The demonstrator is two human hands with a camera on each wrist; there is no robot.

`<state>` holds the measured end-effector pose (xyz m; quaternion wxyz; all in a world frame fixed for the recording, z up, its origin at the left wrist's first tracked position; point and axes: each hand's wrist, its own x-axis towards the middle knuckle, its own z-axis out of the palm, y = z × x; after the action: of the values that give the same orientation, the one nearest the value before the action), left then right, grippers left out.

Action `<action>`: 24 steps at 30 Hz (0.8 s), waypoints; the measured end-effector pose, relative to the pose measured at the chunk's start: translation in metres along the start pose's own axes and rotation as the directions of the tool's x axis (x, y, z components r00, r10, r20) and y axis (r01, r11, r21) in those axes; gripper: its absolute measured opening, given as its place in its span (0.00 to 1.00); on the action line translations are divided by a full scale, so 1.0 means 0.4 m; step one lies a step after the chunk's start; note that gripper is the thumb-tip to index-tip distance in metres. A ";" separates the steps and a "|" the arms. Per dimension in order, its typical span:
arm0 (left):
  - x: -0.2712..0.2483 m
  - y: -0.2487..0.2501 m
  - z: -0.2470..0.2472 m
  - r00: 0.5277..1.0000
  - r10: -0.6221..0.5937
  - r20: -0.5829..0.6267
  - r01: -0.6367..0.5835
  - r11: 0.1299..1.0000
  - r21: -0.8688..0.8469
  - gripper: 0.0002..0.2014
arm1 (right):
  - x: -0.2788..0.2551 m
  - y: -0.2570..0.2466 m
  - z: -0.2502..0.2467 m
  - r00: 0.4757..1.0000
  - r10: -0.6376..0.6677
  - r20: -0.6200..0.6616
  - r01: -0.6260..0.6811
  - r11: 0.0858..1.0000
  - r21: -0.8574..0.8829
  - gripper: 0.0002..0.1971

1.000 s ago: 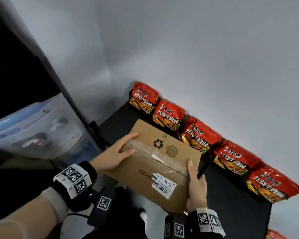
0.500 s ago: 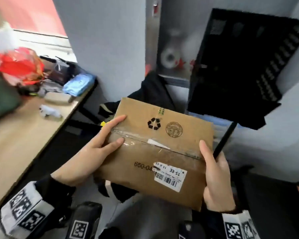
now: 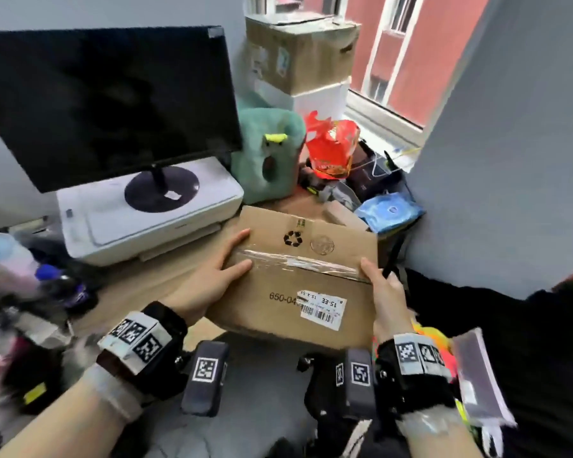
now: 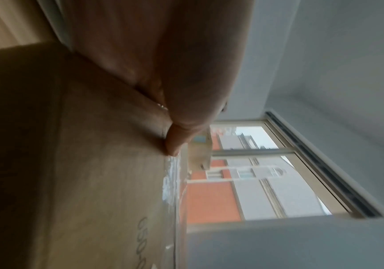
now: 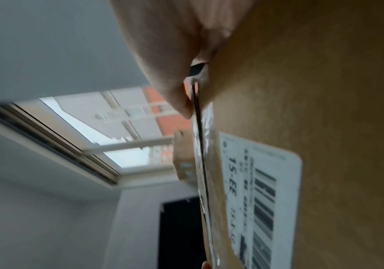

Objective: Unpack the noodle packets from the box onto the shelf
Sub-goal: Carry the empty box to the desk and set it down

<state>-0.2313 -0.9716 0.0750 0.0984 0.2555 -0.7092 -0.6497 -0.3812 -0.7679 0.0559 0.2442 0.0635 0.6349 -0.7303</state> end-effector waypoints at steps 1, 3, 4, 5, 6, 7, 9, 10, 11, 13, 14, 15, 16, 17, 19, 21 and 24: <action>0.005 -0.022 -0.031 0.998 -0.038 -0.048 0.036 0.998 -0.046 0.24 | 0.038 0.013 0.046 0.998 0.024 0.050 -0.022 0.999 -0.038 0.11; 0.011 -0.059 -0.075 0.987 -0.109 -0.115 0.095 0.989 -0.117 0.25 | 0.100 0.037 0.115 0.989 0.078 0.124 -0.065 0.993 -0.103 0.18; 0.016 -0.080 -0.101 0.977 -0.146 -0.155 0.122 0.981 -0.149 0.25 | 0.134 0.050 0.157 0.981 0.103 0.166 -0.079 0.986 -0.144 0.21; 0.023 -0.097 -0.120 0.967 -0.173 -0.187 0.140 0.974 -0.176 0.25 | 0.163 0.064 0.189 0.972 0.129 0.194 -0.090 0.976 -0.198 0.23; 0.034 -0.114 -0.142 0.953 -0.200 -0.229 0.155 0.967 -0.201 0.24 | 0.195 0.075 0.231 0.962 0.154 0.224 -0.094 0.962 -0.257 0.24; 0.045 -0.130 -0.159 0.940 -0.223 -0.259 0.166 0.960 -0.224 0.24 | 0.224 0.086 0.263 0.954 0.168 0.247 -0.088 0.948 -0.305 0.27; 0.071 -0.159 -0.181 0.916 -0.255 -0.310 0.171 0.947 -0.274 0.25 | 0.283 0.105 0.320 0.937 0.186 0.295 -0.063 0.922 -0.382 0.30; 0.083 -0.171 -0.188 0.904 -0.271 -0.329 0.171 0.938 -0.303 0.25 | 0.304 0.111 0.343 0.929 0.198 0.313 -0.053 0.907 -0.418 0.28; 0.096 -0.177 -0.193 0.894 -0.289 -0.343 0.173 0.928 -0.331 0.25 | 0.332 0.118 0.365 0.918 0.224 0.327 -0.058 0.892 -0.448 0.26; 0.117 -0.190 -0.197 0.871 -0.334 -0.360 0.190 0.905 -0.380 0.24 | 0.374 0.133 0.397 0.899 0.280 0.337 -0.074 0.854 -0.514 0.24; 0.129 -0.197 -0.200 0.849 -0.362 -0.385 0.198 0.893 -0.403 0.23 | 0.402 0.143 0.417 0.882 0.314 0.350 -0.080 0.834 -0.546 0.25; 0.140 -0.202 -0.201 0.827 -0.383 -0.411 0.200 0.884 -0.423 0.23 | 0.426 0.156 0.432 0.870 0.334 0.361 -0.081 0.822 -0.564 0.24; 0.148 -0.207 -0.202 0.811 -0.402 -0.425 0.204 0.876 -0.438 0.22 | 0.441 0.166 0.445 0.865 0.343 0.367 -0.085 0.820 -0.565 0.22; 0.153 -0.213 -0.203 0.796 -0.419 -0.436 0.210 0.868 -0.451 0.22 | 0.457 0.179 0.456 0.862 0.347 0.370 -0.083 0.816 -0.572 0.20; 0.165 -0.229 -0.208 0.766 -0.452 -0.457 0.223 0.854 -0.469 0.21 | 0.489 0.208 0.475 0.856 0.365 0.367 -0.089 0.802 -0.591 0.29; 0.173 -0.246 -0.212 0.741 -0.467 -0.482 0.235 0.853 -0.465 0.20 | 0.517 0.234 0.489 0.851 0.386 0.357 -0.099 0.785 -0.612 0.39; 0.173 -0.276 -0.223 0.720 -0.456 -0.523 0.259 0.876 -0.407 0.21 | 0.530 0.256 0.509 0.848 0.387 0.361 -0.078 0.766 -0.638 0.29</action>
<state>-0.2222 -1.0859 -0.0336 0.2287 0.5642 -0.4669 -0.6414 -0.4772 -1.0291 -0.0836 0.4902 -0.1164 0.7399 -0.4458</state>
